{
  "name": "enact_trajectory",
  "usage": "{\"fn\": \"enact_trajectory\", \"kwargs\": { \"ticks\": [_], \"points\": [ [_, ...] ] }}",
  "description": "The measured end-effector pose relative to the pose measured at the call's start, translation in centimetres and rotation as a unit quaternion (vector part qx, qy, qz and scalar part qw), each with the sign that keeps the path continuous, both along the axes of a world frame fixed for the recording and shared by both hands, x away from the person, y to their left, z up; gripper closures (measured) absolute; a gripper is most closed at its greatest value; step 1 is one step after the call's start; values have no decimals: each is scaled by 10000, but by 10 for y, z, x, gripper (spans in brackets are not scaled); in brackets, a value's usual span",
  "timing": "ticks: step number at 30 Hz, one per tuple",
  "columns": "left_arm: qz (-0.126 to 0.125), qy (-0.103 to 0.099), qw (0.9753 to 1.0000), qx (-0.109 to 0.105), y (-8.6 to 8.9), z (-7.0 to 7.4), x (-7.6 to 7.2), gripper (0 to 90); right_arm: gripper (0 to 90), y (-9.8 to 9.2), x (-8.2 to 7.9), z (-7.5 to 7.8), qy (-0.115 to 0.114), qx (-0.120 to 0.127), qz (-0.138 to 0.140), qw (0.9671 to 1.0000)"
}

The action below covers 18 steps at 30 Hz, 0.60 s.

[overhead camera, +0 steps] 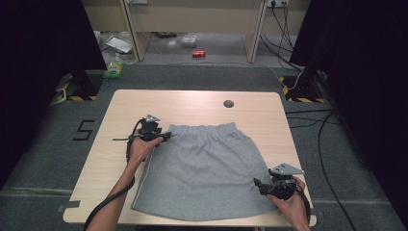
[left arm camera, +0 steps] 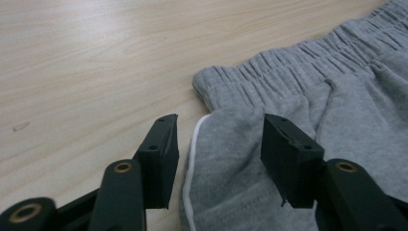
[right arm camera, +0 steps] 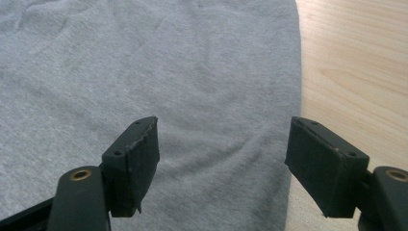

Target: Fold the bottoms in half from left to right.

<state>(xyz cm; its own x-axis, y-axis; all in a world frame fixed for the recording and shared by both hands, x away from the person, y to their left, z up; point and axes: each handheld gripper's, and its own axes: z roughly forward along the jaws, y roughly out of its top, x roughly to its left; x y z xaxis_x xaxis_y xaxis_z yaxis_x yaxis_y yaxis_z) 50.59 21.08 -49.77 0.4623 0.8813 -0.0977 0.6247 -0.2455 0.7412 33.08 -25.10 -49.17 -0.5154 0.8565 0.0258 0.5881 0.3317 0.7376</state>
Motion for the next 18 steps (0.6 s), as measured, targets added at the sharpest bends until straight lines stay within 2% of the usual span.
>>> {"fn": "enact_trajectory", "kwargs": {
  "ticks": [1, 3, 4, 5, 7, 11, 12, 13, 18],
  "points": [
    [0, 0, 10000, 0, 0, 0, 0, 495, 282, 0, 0, 0, 0, 0, 0, 10000],
    [-17, -10, 9999, 148, -3, 0, 3, 500, 283, 1, 0, 0, 4, 15, -9, 10000],
    [-78, 4, 9995, 299, -5, 0, 6, 519, 283, 1, -1, 1, 6, 24, -1, 10000],
    [-78, 4, 9995, 299, -5, 0, 6, 530, 283, 2, 0, 1, -2, 13, 17, 10000],
    [-151, 57, 9988, 464, -10, -3, 10, 546, 283, 2, 0, 1, -6, 7, 35, 10000],
    [-93, 198, 9982, 550, -12, -7, 12, 571, 283, 4, -1, 1, 0, 20, 42, 10000],
    [8, 331, 9987, 387, -12, -7, 14, 609, 284, 5, -1, 1, -22, 8, 71, 10000],
    [8, 331, 9987, 387, -12, -7, 14, 633, 286, 6, -1, 1, -29, 14, 87, 10000],
    [-103, 350, 9972, 657, -18, -4, 14, 704, 286, 17, -4, 5, -78, 45, 246, 9997]
  ]
}}
